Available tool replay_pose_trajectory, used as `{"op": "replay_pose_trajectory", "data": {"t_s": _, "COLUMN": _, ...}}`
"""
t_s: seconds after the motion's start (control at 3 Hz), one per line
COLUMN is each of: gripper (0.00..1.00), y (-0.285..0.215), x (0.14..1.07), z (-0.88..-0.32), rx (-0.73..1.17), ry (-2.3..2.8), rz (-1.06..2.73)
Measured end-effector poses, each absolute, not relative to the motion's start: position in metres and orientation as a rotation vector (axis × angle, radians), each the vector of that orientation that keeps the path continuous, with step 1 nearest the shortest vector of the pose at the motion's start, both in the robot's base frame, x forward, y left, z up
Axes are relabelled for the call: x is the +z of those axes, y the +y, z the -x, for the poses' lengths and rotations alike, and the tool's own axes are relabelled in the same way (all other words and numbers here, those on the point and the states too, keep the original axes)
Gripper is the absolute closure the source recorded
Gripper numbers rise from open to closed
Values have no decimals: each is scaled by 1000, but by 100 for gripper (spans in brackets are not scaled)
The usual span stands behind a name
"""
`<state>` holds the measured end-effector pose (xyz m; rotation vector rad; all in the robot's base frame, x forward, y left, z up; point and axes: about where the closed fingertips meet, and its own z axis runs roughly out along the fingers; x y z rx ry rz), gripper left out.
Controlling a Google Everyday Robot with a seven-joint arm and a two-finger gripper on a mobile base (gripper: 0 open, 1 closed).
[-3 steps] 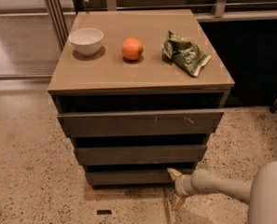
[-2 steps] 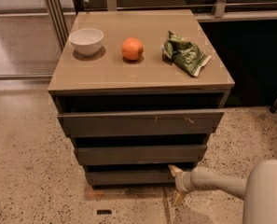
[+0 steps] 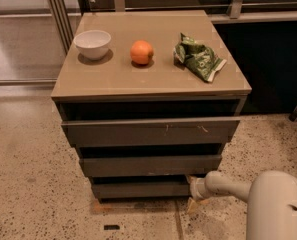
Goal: Open bottom drawer
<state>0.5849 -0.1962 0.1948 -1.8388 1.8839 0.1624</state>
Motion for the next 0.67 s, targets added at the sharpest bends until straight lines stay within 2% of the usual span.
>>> {"op": "replay_pose_trajectory", "data": {"t_s": 0.33, "gripper": 0, "y": -199, "x": 171, "z": -616, "rx": 205, "ry": 1916, "rz": 1817}}
{"op": "replay_pose_trajectory", "data": {"t_s": 0.67, "gripper": 0, "y": -199, "x": 171, "z": -615, "rx": 205, "ry": 1916, "rz": 1817}}
